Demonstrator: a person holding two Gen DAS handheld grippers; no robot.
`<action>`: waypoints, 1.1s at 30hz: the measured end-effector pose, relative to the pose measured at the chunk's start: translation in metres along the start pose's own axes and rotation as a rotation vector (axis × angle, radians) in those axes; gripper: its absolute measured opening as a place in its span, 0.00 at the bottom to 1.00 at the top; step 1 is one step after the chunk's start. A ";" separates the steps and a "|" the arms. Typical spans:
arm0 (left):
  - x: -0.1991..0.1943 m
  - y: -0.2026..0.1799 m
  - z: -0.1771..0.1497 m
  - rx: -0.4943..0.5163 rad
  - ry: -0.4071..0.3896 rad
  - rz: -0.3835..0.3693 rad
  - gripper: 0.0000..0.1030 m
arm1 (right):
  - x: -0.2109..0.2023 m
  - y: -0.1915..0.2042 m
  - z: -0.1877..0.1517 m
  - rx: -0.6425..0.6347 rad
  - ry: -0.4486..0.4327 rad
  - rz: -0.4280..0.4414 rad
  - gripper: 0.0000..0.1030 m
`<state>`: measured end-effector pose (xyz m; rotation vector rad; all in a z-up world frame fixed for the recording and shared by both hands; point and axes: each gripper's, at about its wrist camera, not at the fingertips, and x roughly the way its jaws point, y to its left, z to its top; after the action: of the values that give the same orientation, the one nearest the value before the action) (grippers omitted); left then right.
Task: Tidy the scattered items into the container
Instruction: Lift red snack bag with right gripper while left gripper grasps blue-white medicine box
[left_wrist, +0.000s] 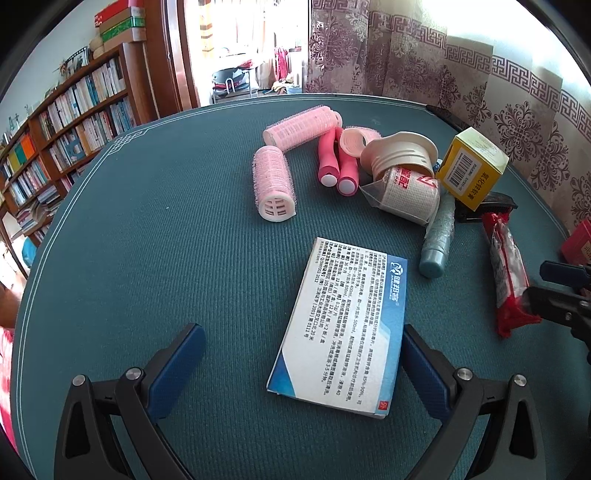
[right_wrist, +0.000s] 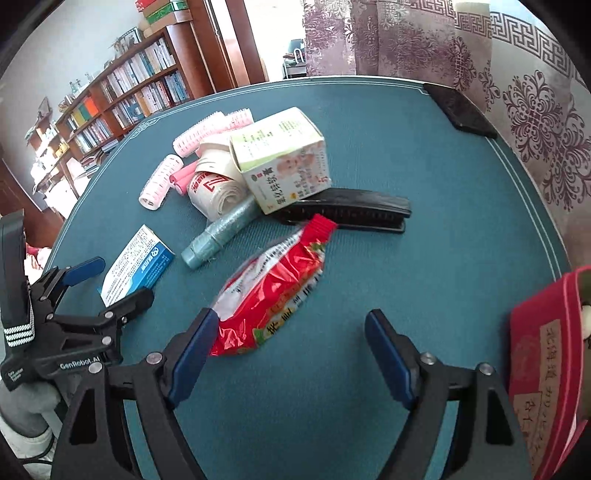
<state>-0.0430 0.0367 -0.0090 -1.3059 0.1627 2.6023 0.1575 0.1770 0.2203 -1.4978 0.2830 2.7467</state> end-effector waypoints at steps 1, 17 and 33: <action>0.000 0.000 0.000 0.001 0.001 0.000 1.00 | -0.003 -0.002 -0.001 0.009 -0.005 -0.004 0.82; 0.001 -0.005 0.006 0.020 0.001 -0.013 0.98 | 0.033 0.044 0.005 -0.044 -0.045 -0.178 0.48; -0.020 -0.013 -0.003 0.025 -0.024 -0.121 0.54 | -0.021 0.004 -0.032 0.143 -0.146 -0.018 0.27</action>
<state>-0.0261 0.0457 0.0057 -1.2358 0.1078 2.5050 0.1955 0.1694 0.2210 -1.2542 0.4498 2.7376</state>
